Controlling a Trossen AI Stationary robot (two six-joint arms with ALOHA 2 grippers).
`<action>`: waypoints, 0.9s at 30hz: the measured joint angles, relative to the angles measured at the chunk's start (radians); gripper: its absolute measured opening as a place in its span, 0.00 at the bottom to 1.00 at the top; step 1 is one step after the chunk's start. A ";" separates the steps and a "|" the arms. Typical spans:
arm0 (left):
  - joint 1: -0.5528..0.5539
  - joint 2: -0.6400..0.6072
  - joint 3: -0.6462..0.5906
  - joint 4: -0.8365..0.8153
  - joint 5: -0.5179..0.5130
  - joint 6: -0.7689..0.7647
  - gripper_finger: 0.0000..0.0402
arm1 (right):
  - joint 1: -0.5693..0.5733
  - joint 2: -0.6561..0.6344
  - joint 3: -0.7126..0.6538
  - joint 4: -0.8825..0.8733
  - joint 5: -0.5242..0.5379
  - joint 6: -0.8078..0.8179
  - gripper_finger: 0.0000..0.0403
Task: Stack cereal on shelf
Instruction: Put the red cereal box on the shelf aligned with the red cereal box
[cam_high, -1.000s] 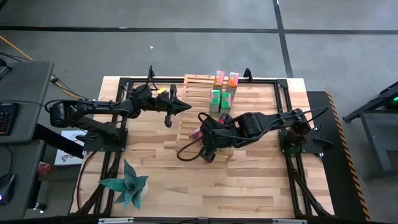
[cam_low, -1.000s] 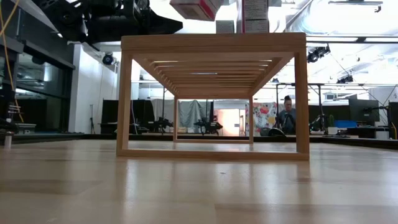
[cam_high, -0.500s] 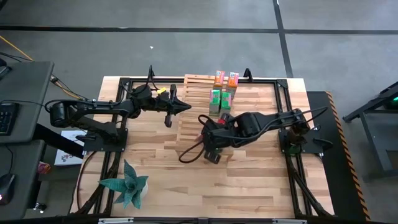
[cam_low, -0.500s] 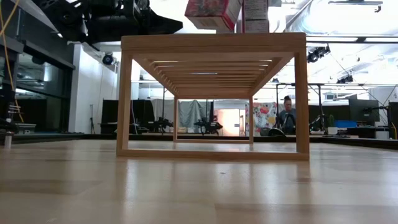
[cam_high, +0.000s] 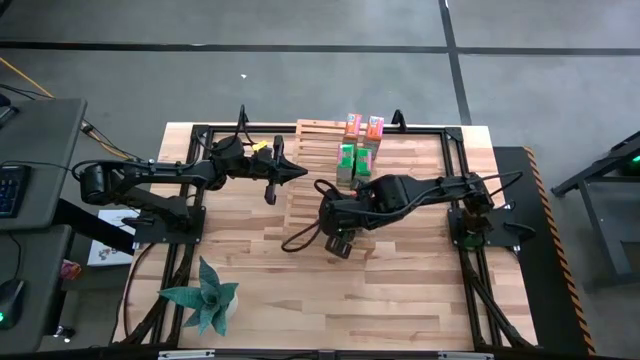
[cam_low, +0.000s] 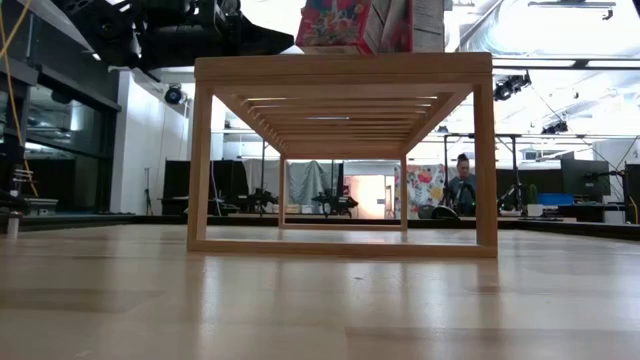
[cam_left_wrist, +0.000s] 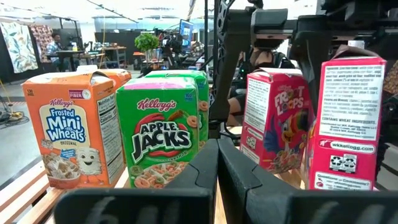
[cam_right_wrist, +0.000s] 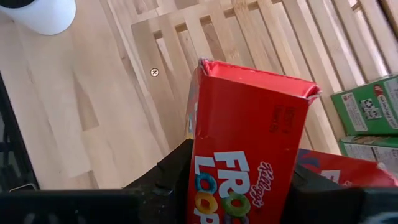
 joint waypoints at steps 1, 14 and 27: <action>0.000 0.000 0.000 0.000 0.000 0.000 0.00 | -0.004 0.000 0.000 0.000 -0.009 0.000 0.31; 0.000 0.000 0.000 0.000 0.000 0.000 0.00 | -0.014 0.000 0.000 0.000 -0.028 0.000 0.39; 0.000 0.000 0.000 0.000 0.000 0.000 0.00 | -0.036 0.000 0.000 0.004 -0.010 -0.008 0.55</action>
